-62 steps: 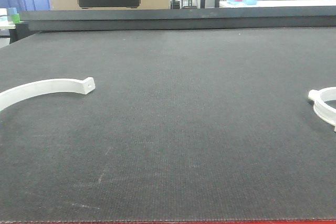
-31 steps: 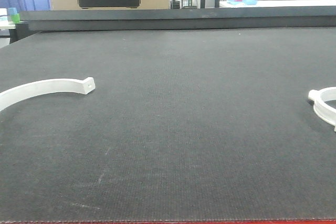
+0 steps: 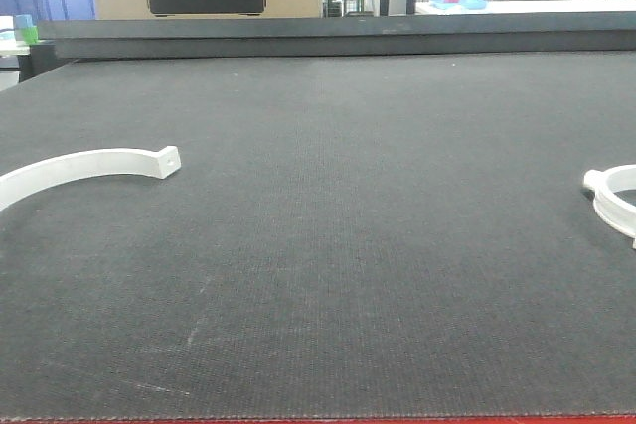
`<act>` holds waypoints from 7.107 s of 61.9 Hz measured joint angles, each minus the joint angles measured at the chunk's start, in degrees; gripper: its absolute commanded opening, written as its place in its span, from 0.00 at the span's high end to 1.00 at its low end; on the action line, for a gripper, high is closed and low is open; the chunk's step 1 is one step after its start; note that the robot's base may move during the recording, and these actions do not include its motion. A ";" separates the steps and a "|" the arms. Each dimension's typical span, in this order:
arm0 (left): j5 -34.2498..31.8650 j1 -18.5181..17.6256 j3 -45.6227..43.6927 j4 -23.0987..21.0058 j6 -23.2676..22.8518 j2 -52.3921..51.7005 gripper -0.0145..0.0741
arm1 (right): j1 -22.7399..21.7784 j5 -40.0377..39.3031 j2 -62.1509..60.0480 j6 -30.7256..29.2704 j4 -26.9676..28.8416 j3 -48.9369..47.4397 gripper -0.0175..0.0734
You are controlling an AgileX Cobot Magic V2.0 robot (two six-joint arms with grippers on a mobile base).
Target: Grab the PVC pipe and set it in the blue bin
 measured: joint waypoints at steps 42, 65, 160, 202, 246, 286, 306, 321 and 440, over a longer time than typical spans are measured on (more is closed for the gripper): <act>-2.94 0.00 -23.62 -4.51 2.00 10.08 0.96 | 0.00 -17.17 6.79 -3.02 0.00 -17.61 0.99; 24.46 0.00 -46.04 -4.51 2.00 30.73 0.96 | 0.00 14.26 24.21 -3.17 3.12 -39.05 0.99; 48.15 0.00 -54.15 -10.43 2.26 62.83 0.96 | 7.52 48.95 77.12 -2.58 10.37 -62.19 0.97; 51.98 0.00 -54.15 -12.41 2.38 62.89 0.96 | 8.64 58.56 94.87 5.95 -0.15 -68.21 0.81; 55.38 0.00 -54.15 -12.41 2.38 62.89 0.96 | 8.64 55.73 101.29 9.11 -0.15 -68.34 0.63; 57.38 0.00 -54.15 -12.41 2.38 62.89 0.96 | 8.64 56.05 102.48 9.43 -0.15 -68.76 0.99; 58.31 0.00 -54.63 -15.07 0.86 62.98 0.96 | 8.64 59.85 98.28 9.43 -0.15 -68.64 0.98; 61.42 0.00 -58.59 -8.24 -5.63 68.41 0.96 | 8.64 60.84 87.34 9.16 -0.15 -68.64 0.98; 59.90 0.00 -74.94 0.62 -4.73 105.58 0.91 | 8.64 62.01 80.80 9.04 -0.04 -68.64 0.98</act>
